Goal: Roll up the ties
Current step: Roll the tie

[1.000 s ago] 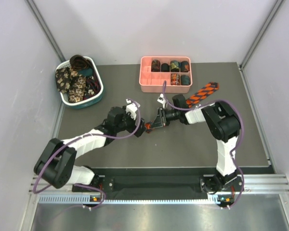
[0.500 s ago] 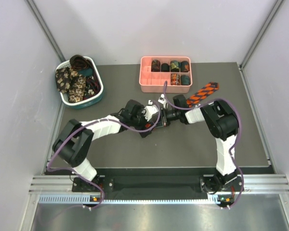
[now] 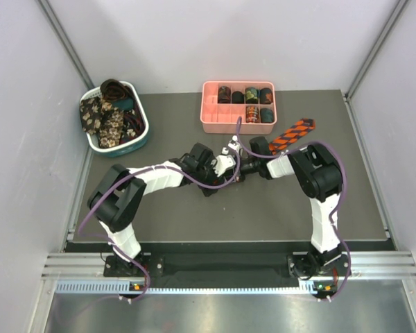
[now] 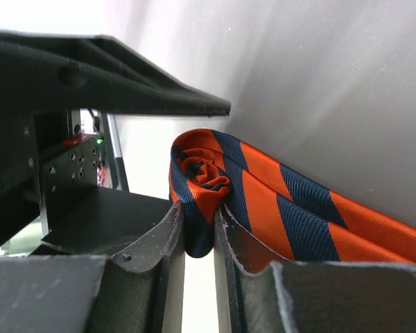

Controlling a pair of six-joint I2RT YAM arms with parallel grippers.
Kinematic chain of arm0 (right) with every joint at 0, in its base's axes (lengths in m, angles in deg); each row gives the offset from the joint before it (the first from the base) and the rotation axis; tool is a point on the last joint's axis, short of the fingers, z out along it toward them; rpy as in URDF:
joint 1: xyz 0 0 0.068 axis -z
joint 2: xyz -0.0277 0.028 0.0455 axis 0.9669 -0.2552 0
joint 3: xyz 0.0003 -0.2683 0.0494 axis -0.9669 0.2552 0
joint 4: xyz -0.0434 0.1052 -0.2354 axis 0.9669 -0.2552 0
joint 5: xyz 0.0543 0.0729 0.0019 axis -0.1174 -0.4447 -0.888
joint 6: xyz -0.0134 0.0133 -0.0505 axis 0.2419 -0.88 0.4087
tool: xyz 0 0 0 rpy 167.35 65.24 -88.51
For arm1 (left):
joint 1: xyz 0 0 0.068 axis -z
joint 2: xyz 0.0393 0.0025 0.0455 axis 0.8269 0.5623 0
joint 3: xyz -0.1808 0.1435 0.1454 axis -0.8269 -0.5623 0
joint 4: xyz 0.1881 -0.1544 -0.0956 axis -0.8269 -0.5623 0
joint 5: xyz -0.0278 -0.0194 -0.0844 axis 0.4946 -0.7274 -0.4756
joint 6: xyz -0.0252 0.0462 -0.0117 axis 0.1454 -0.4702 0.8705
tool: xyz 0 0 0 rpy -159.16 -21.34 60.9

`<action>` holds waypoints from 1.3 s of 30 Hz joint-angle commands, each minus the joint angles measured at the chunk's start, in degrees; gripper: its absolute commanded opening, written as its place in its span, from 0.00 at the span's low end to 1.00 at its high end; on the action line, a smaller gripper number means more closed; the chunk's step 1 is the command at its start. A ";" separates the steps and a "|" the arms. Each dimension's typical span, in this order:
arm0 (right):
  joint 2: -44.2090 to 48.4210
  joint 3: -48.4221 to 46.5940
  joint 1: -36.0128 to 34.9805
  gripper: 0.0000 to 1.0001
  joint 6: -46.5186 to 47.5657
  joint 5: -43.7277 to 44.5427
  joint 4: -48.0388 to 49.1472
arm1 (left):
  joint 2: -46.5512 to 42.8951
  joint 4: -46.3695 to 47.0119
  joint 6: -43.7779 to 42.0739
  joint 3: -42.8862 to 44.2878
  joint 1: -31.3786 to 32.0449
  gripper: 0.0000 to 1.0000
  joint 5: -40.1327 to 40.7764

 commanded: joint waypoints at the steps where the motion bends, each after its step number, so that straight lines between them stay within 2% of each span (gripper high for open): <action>1: -1.08 -0.18 0.93 0.11 0.85 0.80 2.55 | 0.83 -1.44 -2.15 1.26 0.21 0.70 2.62; 2: -0.91 -0.01 1.01 0.14 0.77 1.06 2.55 | 0.92 -1.62 -2.24 1.34 0.21 0.67 2.53; 5: -0.38 0.08 1.10 0.23 1.38 1.77 1.67 | 1.36 -2.40 -2.15 1.69 0.21 0.49 3.14; 7: 0.32 -0.09 1.19 0.31 2.43 2.38 0.18 | 1.62 -3.02 -1.98 2.13 0.21 0.42 3.15; 10: 1.29 -0.18 1.10 0.36 4.10 3.96 -2.36 | 1.62 -3.55 -1.63 2.31 0.21 0.35 3.06; 13: 1.99 -0.10 1.19 0.42 4.98 5.11 -3.69 | 1.45 -3.73 -1.01 2.48 0.21 0.34 3.06; 15: 1.99 -0.18 1.19 0.37 5.25 5.98 -4.30 | 1.27 -3.82 -0.49 2.57 0.21 0.39 2.80; 16: 1.82 -0.71 1.19 0.28 5.77 6.16 -4.92 | 1.18 -3.90 -0.40 2.57 0.21 0.42 2.71; 17: 1.73 -0.97 1.19 0.25 5.87 6.25 -5.36 | 1.09 -3.82 -0.13 2.57 0.21 0.49 2.79; 21: 0.59 -2.11 1.19 0.18 6.30 6.95 -7.12 | 0.13 -3.03 0.57 2.05 0.21 0.64 3.24; 24: 0.59 -2.38 1.19 0.18 6.48 7.31 -7.56 | -0.49 -1.27 0.40 1.87 0.21 0.68 2.45; 34: 0.50 -3.08 1.19 0.17 7.80 7.84 -9.32 | 3.90 -1.36 -2.42 6.09 0.21 0.71 -1.24; 37: 0.50 -3.17 1.19 0.17 7.63 7.83 -9.32 | 5.40 -2.23 -2.24 7.40 0.03 0.66 -2.13; 39: 0.59 -3.26 1.19 0.17 7.80 7.83 -9.40 | 5.66 -2.50 -2.15 7.67 0.03 0.59 -2.13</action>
